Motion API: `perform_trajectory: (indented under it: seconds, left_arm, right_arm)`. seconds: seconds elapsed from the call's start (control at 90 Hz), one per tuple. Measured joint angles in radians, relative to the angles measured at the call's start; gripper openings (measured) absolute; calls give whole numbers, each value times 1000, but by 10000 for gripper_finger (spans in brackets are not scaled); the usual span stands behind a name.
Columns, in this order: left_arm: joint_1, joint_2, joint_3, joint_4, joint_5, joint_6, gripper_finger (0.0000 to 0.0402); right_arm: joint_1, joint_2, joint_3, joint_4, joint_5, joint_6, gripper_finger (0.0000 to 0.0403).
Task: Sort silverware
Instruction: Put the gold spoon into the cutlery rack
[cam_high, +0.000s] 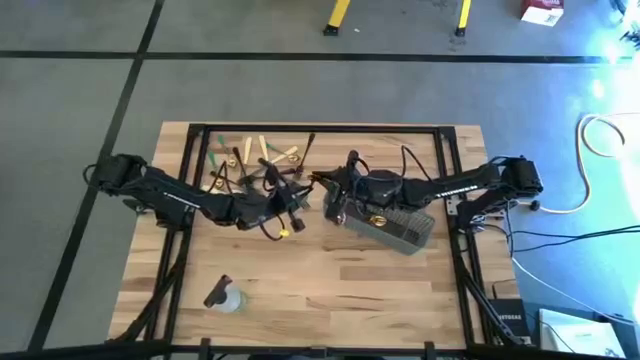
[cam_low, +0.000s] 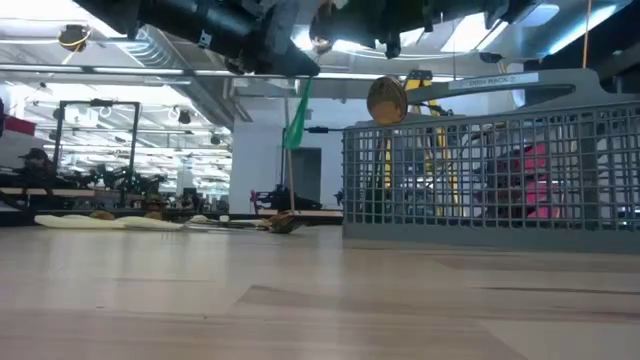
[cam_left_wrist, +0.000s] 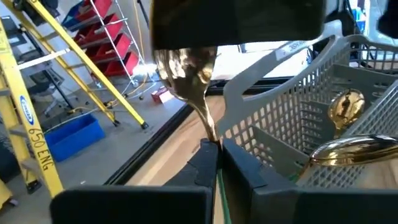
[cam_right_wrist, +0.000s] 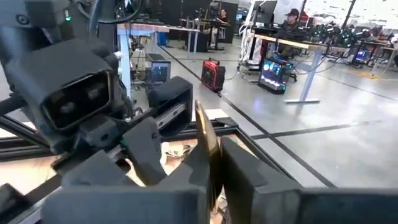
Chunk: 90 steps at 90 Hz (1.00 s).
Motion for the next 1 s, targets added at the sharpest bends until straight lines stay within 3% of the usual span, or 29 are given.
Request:
perform_trajectory:
  seconds: [0.244, 0.5, 0.722, 1.0]
  left_arm:
    - [0, -6, 0, -8, -6, 8, 16]
    - [2, -78, 0, -35, -7, -1, 122]
    - [23, -143, 0, -112, -18, -22, 222]
    - [56, -149, 0, -237, 6, -149, 248]
  right_arm:
    - [0, -3, 1, -17, 2, -17, 1]
    - [9, -34, 3, -62, -9, -36, 0]
    - [10, -152, 2, -195, -13, -117, 0]
    - [28, -331, 2, -410, 26, -179, 0]
